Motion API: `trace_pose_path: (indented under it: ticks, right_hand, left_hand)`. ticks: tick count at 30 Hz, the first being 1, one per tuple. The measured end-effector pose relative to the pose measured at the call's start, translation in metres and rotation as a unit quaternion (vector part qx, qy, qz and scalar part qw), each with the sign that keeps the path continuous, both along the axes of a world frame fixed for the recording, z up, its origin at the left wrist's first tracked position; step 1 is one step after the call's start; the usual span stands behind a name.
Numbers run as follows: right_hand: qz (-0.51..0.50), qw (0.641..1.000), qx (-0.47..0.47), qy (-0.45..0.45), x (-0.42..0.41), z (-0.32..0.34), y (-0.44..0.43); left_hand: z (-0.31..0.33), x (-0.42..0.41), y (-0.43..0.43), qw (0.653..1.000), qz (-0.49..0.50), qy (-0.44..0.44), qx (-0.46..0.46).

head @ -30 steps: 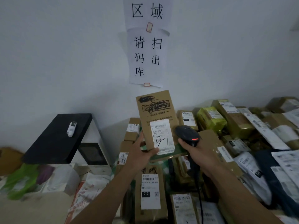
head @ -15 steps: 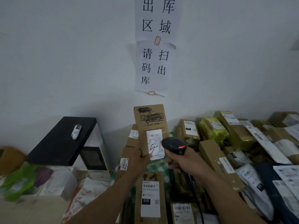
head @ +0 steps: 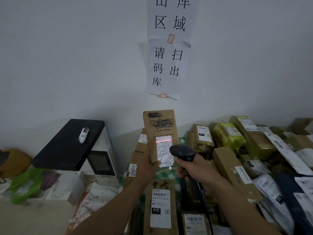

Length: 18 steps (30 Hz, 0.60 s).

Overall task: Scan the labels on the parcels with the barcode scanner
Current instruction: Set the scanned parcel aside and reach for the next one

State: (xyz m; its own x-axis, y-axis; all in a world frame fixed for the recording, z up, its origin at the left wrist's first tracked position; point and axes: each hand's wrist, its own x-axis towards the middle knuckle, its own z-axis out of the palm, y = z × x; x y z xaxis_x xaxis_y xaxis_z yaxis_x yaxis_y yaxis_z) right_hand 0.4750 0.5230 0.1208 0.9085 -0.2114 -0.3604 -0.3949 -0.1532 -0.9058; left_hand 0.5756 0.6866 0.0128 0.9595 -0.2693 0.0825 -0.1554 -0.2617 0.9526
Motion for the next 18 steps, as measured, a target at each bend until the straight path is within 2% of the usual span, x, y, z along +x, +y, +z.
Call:
trace_pose_path:
  ticks: [8,15,18]
  right_hand:
    - [0.01,1.0,0.005,0.0,0.01,-0.012,0.0]
    - [0.021,0.999,0.024,-0.009,0.018,-0.021,0.007]
    - [0.019,1.0,0.021,0.008,0.024,-0.032,0.011]
  left_hand:
    - [-0.014,0.012,0.008,1.0,0.003,0.01,0.011]
    - [-0.005,0.02,0.044,0.992,0.04,0.115,-0.031]
    - [0.0,0.034,0.084,0.99,0.046,0.132,0.013]
